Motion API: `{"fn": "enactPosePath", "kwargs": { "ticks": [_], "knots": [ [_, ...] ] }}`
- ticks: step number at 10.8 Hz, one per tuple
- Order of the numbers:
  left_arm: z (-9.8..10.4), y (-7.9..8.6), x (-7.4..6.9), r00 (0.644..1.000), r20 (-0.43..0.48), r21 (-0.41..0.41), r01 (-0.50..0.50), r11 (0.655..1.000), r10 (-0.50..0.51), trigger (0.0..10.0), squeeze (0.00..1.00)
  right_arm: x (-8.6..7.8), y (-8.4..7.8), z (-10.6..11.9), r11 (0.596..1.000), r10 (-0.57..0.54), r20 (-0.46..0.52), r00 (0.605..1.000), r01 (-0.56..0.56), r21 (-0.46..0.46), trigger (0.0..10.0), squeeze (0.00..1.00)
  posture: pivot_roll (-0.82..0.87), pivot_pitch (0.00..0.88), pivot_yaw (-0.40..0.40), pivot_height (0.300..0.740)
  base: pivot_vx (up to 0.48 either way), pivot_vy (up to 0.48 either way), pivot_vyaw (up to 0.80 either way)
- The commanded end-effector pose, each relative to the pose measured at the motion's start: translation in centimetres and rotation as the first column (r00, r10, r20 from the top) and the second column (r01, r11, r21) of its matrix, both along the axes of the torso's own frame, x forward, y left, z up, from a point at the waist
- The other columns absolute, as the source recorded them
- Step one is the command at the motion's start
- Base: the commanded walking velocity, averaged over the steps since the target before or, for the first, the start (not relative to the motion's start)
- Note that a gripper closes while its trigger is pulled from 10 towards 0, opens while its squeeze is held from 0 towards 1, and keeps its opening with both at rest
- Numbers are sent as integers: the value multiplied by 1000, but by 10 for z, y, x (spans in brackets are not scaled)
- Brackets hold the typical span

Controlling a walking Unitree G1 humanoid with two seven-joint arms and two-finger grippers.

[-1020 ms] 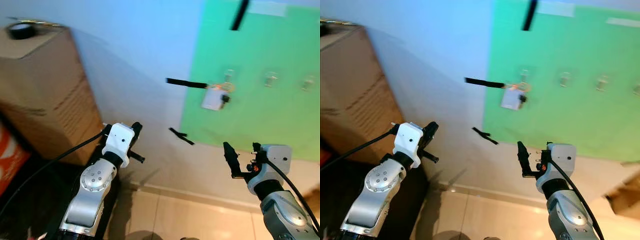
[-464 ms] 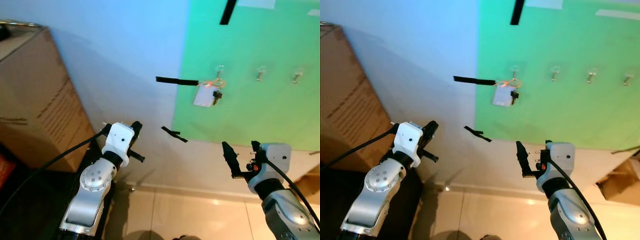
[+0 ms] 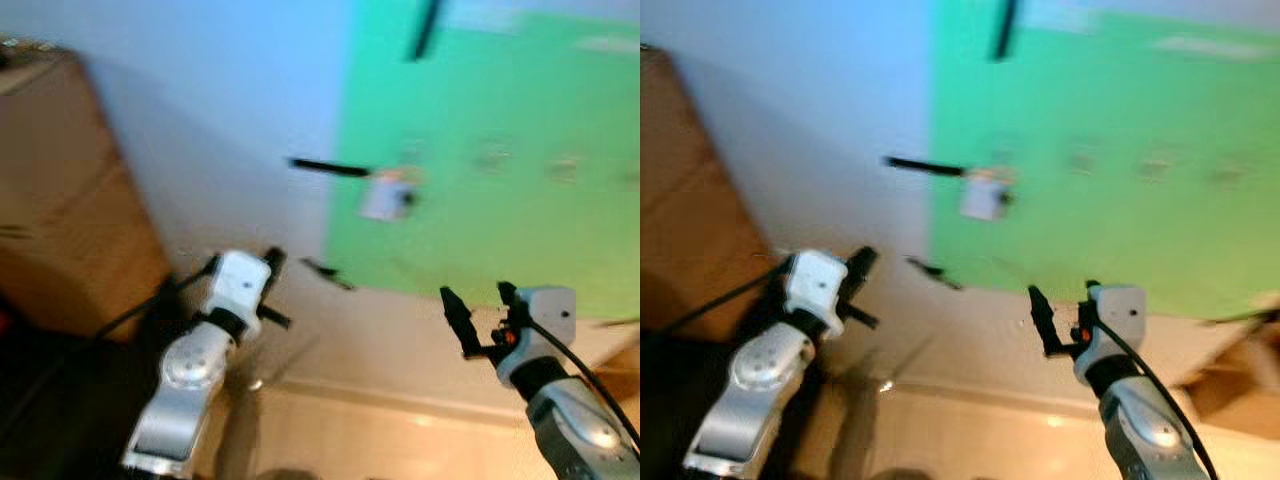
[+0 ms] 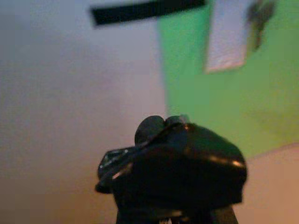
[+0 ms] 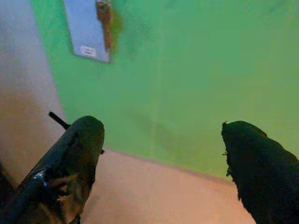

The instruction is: Hang keys on a hook

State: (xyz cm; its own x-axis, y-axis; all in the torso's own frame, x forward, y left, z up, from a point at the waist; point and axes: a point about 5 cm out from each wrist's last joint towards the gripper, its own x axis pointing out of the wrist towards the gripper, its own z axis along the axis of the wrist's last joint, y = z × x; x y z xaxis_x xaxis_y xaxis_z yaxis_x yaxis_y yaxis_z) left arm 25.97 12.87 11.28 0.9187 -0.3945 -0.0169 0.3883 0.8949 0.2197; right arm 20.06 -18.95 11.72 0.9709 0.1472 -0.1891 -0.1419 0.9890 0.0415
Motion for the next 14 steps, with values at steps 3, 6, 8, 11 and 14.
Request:
{"fn": "enactPosePath", "kwargs": {
  "ticks": [3, 6, 8, 11, 14],
  "knots": [
    [0, 9, -3, 999, -13, -6, -36, 999, 36, 10000, 0, 3, 3, 1, 999, 42, 8, 999, -42, 16, 10000, 0, -159, 0, 1, 740, 0, -127, 0],
    [1, 11, -2, 1000, -18, 2, -26, 1000, 26, 10000, 0, 3, 14, 5, 989, 149, 27, 989, -149, 6, 10000, 0, -160, 0, 14, 740, 0, 0, 533],
    [4, 13, 1, 1000, -14, 0, -14, 1000, 14, 10000, 0, 9, 10, 11, 992, 117, 53, 992, -119, 43, 10000, 0, -159, 0, 24, 740, 0, 0, 400],
    [14, 9, 11, 997, -17, -50, 77, 996, -78, 10000, 0, 17, 14, 22, 984, 169, 91, 982, -172, 37, 10000, 0, -152, 0, 18, 740, 0, 0, 0],
    [48, 1, 21, 871, -40, -221, 470, 855, -489, 10000, 0, 33, 18, 59, 939, 297, 219, 929, -326, 108, 10000, 0, -158, 0, 25, 740, 0, 0, 0]
  ]
}}
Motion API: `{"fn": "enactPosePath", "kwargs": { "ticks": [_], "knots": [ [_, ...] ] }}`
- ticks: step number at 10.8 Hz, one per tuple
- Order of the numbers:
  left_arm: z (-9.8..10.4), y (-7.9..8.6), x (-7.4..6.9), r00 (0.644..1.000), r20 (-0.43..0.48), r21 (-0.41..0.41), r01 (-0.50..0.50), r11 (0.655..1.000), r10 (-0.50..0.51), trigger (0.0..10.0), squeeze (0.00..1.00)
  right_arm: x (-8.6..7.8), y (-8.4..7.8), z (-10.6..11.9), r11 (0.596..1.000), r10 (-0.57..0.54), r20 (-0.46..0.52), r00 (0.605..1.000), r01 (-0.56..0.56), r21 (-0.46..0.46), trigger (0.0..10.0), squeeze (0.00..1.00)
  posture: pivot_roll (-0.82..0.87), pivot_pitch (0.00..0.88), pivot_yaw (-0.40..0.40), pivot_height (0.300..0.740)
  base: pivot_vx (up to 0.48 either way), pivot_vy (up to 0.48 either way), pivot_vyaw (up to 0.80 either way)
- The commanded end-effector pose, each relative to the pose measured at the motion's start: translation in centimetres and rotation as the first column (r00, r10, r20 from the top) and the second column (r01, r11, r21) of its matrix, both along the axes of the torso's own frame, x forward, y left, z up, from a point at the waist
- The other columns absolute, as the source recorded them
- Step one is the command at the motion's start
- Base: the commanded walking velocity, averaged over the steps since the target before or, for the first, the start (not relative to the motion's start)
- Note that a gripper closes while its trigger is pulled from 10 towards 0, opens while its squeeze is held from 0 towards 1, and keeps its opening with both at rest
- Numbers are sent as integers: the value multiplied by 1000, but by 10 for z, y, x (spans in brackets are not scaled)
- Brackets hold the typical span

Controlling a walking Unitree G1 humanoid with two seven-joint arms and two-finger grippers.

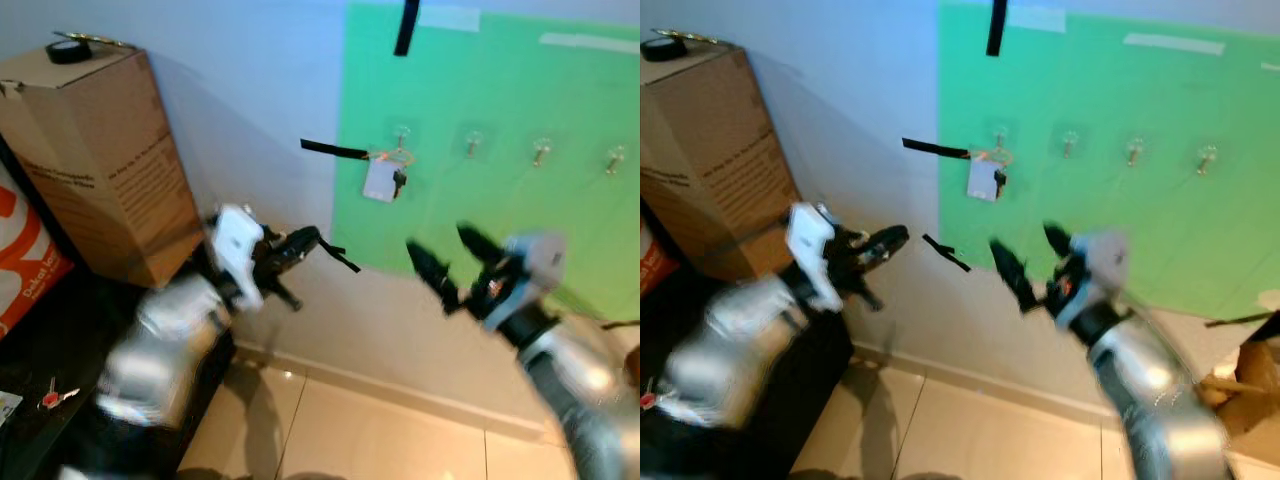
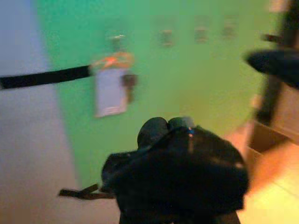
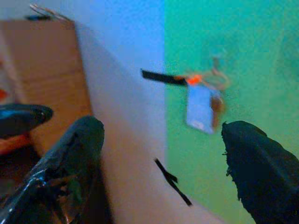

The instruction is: Hang keys on a hook

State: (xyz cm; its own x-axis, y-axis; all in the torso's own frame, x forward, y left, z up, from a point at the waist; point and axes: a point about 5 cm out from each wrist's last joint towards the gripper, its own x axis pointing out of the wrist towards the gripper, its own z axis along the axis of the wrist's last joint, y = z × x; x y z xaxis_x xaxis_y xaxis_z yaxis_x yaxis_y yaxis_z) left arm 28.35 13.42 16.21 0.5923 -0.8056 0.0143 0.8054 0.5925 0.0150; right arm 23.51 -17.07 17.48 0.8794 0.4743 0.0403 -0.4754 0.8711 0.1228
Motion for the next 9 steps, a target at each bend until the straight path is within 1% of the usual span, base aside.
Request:
{"fn": "enactPosePath", "kwargs": {
  "ticks": [1, 2, 3, 4, 5, 6, 7, 8, 9],
  "knots": [
    [7, 8, 3, 999, -5, -18, 49, 999, -49, 10000, 0, 0, 0, 11, 999, 45, 31, 999, -46, 27, 10000, 0, -160, 0, 28, 740, 0, 0, 0],
    [22, 16, 7, 988, -24, -48, 152, 987, -153, 10000, 0, 1, 4, 23, 988, 133, 59, 989, -137, 73, 10000, 0, -155, 0, 28, 740, 0, 0, 0],
    [36, 14, 7, 964, -33, -90, 260, 961, -264, 10000, 0, 1, 10, 32, 972, 204, 82, 976, -211, 103, 10000, 0, -152, 0, 28, 740, 0, 0, 0],
    [44, 9, 6, 939, -35, -116, 335, 935, -341, 10000, 0, 0, 16, 37, 957, 266, 88, 960, -274, 98, 10000, 0, -151, 0, 29, 740, 0, 0, 0],
    [46, 6, 5, 919, -47, -130, 383, 914, -392, 10000, 0, 0, 19, 39, 948, 295, 87, 951, -303, 97, 10000, 145, -150, 0, 27, 740, 0, 0, 0],
    [49, -1, 0, 878, -68, -145, 460, 876, -473, 10000, 0, 1, 26, 46, 928, 335, 103, 937, -347, 134, 10000, 1000, -146, 0, 25, 740, 0, 0, 0],
    [49, -5, -3, 857, -82, -134, 496, 858, -509, 10000, 0, 1, 31, 52, 913, 370, 114, 922, -384, 136, 10000, 1000, -141, 0, 27, 740, 0, 0, 0],
    [47, -11, -7, 826, -102, -108, 546, 831, -555, 10000, 0, 0, 36, 59, 897, 413, 128, 902, -427, 113, 10000, 1000, -138, 0, 28, 740, 0, 0, 0],
    [45, -15, -9, 806, -112, -87, 575, 813, -582, 10000, 0, -1, 38, 63, 885, 446, 128, 886, -457, 84, 10000, 1000, -135, 0, 31, 740, 0, 0, 0]
  ]
}}
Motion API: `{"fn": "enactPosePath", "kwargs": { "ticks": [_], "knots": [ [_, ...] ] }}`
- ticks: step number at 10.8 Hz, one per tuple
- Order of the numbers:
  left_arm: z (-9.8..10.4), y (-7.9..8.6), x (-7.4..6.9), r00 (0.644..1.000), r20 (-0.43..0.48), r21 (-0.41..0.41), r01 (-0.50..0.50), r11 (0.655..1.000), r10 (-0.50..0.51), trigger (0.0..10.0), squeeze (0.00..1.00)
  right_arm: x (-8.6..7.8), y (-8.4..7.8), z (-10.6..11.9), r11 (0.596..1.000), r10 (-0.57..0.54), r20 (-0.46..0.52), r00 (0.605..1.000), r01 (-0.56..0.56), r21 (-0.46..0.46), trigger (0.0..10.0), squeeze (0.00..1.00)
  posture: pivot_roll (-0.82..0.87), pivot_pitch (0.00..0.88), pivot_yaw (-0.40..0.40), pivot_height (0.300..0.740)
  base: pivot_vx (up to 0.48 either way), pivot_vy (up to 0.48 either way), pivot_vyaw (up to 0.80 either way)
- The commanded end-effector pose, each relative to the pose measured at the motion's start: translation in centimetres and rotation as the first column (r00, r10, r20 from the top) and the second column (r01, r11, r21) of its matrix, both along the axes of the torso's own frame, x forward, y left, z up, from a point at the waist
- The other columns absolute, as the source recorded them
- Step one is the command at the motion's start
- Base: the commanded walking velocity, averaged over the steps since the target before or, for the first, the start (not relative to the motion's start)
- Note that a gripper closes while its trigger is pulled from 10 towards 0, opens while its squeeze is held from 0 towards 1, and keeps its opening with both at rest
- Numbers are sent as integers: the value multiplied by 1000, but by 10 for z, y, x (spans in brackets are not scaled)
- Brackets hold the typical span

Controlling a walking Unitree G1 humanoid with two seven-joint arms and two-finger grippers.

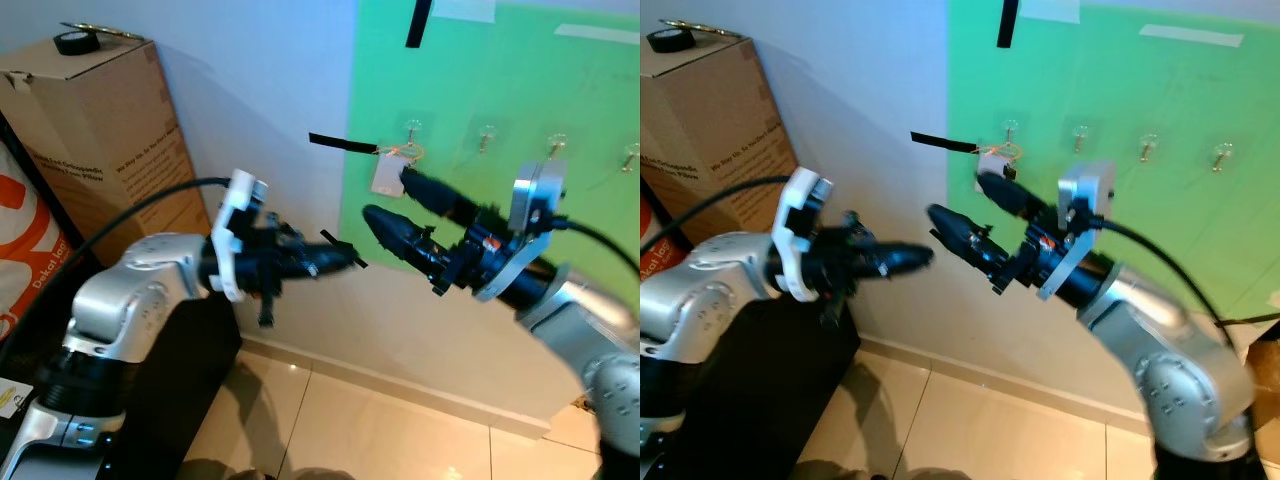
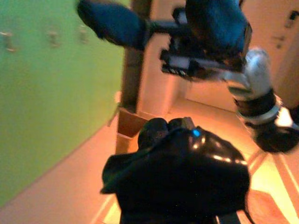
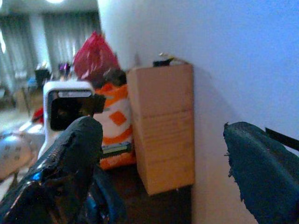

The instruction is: Hang keys on a hook

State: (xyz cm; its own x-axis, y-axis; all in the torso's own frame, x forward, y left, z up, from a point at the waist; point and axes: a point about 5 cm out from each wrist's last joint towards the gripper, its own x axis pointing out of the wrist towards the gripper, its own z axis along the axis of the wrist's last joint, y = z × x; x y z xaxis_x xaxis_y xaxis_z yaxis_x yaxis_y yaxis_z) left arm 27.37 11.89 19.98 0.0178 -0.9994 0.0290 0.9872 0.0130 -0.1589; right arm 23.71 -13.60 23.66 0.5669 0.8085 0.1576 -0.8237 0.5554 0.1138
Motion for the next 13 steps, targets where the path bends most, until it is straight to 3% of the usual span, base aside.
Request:
{"fn": "enactPosePath", "kwargs": {
  "ticks": [1, 2, 4, 5, 13],
  "knots": [
    [8, -3, 1, 999, 40, 29, 26, 999, -27, 10000, 0, -3, 5, 2, 996, 42, 7, 999, -41, -79, 10000, 1000, -136, 0, 35, 740, 0, 0, 0],
    [10, -5, 2, 998, 50, 37, 42, 998, -44, 10000, 0, -2, 5, 3, 982, 53, 14, 999, -49, -182, 10000, 1000, -136, 0, 38, 740, 0, 0, 0],
    [13, -8, 2, 994, 70, 54, 78, 996, -81, 10000, 0, 1, 11, 9, 973, 51, 6, 999, -48, -226, 10000, 988, -137, 0, 40, 740, 0, 0, 0],
    [12, -12, -3, 989, 76, 78, 124, 989, -130, 10000, 0, 4, 15, 10, 967, 43, -10, 999, -44, -250, 10000, 0, -136, 0, 36, 740, 0, 0, 0],
    [4, -19, -4, 982, 99, 115, 152, 982, -163, 10000, 0, -7, 25, 3, 955, 164, -177, 970, -201, -219, 10000, 0, -138, 0, 22, 740, 0, 0, 0]
  ]
}}
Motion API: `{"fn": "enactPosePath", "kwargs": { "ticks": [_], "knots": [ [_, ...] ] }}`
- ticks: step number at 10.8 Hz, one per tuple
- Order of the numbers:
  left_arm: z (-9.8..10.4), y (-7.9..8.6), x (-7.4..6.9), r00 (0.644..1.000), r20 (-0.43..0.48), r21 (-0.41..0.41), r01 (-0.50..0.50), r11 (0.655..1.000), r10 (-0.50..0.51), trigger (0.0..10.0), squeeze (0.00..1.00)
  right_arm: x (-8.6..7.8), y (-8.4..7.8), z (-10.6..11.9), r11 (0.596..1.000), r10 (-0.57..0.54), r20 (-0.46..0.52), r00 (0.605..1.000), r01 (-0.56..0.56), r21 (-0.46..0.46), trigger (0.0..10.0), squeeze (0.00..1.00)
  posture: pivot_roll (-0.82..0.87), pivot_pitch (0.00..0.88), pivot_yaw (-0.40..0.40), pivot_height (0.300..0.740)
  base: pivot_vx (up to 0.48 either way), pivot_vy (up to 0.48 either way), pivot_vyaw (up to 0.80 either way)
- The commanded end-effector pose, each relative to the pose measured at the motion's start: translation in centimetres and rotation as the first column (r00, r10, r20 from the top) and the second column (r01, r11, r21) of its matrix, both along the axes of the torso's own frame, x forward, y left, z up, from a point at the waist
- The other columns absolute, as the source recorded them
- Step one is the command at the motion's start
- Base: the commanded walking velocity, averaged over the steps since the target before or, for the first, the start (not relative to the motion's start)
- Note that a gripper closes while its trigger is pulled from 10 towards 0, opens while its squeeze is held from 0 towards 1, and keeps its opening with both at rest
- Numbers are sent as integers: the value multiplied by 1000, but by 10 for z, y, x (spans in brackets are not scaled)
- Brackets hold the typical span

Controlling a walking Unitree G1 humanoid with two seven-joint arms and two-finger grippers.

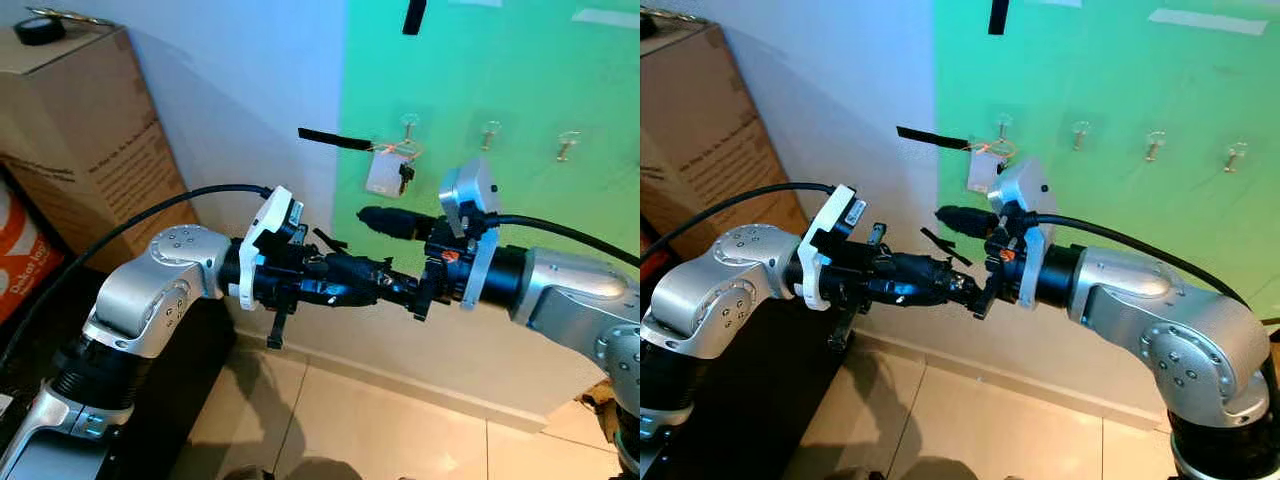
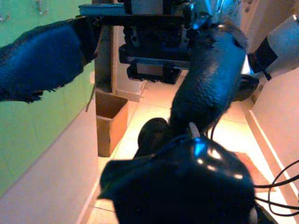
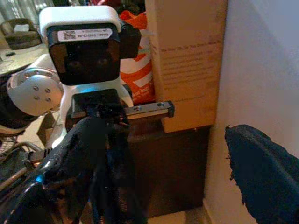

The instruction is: Hang keys on a hook

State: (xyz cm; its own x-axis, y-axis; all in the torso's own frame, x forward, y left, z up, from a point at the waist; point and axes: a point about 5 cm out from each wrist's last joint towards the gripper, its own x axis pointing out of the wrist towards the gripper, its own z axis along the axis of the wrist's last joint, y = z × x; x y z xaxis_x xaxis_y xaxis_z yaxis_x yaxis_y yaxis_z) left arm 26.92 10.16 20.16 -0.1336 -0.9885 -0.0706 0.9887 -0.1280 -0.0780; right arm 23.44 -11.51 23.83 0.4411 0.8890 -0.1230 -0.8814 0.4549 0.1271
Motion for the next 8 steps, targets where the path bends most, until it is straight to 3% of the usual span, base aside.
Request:
{"fn": "enactPosePath", "kwargs": {
  "ticks": [1, 2, 3, 4, 5, 6, 8],
  "knots": [
    [2, -3, 1, 1000, 22, 11, 7, 1000, -7, 10000, 0, -5, 5, 1, 999, 41, -11, 999, -41, 1, 10000, 0, -139, 0, 22, 740, 0, 0, 0],
    [2, -4, 2, 999, 31, 14, 9, 1000, -10, 10000, 0, -6, 6, 0, 999, 50, -30, 998, -50, -9, 9294, 0, -140, 0, 19, 740, 0, 0, 0],
    [2, -5, 3, 999, 45, 20, 9, 1000, -10, 10000, 0, -6, 5, -5, 998, 43, -56, 998, -45, -41, 9647, 0, -140, 0, 19, 740, 0, 0, 0],
    [2, -5, 4, 999, 53, 24, 7, 1000, -8, 10000, 0, -6, 5, -8, 998, 37, -75, 997, -40, -52, 5412, 0, -140, 0, 19, 740, 0, 0, 0],
    [1, -4, 5, 998, 66, 40, 6, 999, -8, 10000, 0, -5, 5, -9, 997, 30, -85, 996, -35, -66, 1804, 0, -139, 0, 17, 740, 0, 0, 0],
    [0, -4, 5, 997, 71, 47, 9, 999, -13, 10000, 0, -4, 6, -8, 997, 30, -84, 996, -35, -62, 0, 0, -139, 0, 17, 740, 0, 0, 0],
    [-2, -2, 6, 997, 78, 68, 16, 998, -21, 10000, 0, -4, 5, -7, 997, 26, -86, 996, -32, -64, 0, 0, -137, 0, 20, 740, 0, 0, 0]
  ]
}}
